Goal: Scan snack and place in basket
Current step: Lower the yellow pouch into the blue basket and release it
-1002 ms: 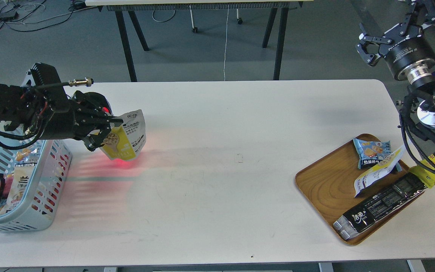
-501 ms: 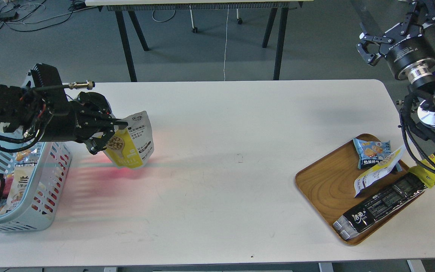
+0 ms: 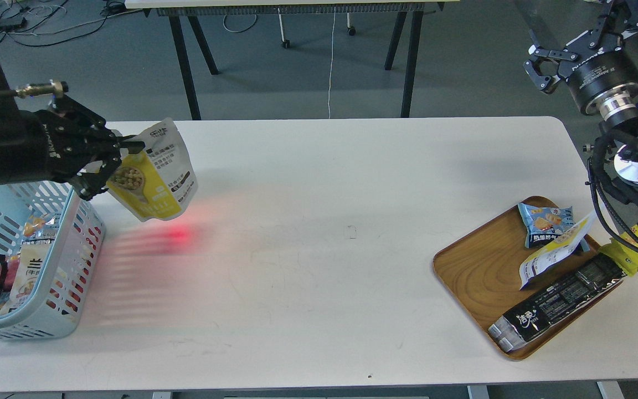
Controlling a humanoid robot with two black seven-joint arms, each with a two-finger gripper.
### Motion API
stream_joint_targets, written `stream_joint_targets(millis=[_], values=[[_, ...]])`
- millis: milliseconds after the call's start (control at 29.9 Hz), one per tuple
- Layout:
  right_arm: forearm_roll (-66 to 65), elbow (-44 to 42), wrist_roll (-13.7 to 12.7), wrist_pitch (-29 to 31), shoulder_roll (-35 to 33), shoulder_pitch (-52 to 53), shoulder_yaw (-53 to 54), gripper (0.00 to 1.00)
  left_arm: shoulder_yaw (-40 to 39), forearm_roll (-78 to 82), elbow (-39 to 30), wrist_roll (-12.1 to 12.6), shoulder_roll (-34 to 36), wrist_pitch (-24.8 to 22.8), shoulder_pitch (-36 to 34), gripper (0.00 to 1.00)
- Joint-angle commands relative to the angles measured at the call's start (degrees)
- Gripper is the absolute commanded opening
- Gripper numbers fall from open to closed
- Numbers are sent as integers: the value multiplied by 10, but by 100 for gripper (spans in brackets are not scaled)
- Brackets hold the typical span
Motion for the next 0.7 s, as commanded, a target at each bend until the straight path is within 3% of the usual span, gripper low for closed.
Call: stream_joint_targets(millis=[0, 367, 668], values=[[0, 0, 0, 0, 1, 1, 1, 99, -3, 0, 1, 0, 52, 24, -1, 1], [0, 0, 0, 0, 1, 8, 0, 99, 46, 0, 11, 0, 192, 92, 0, 1], [0, -1, 0, 1, 1, 16, 0, 99, 130, 0, 48, 0, 198, 167, 0, 2]])
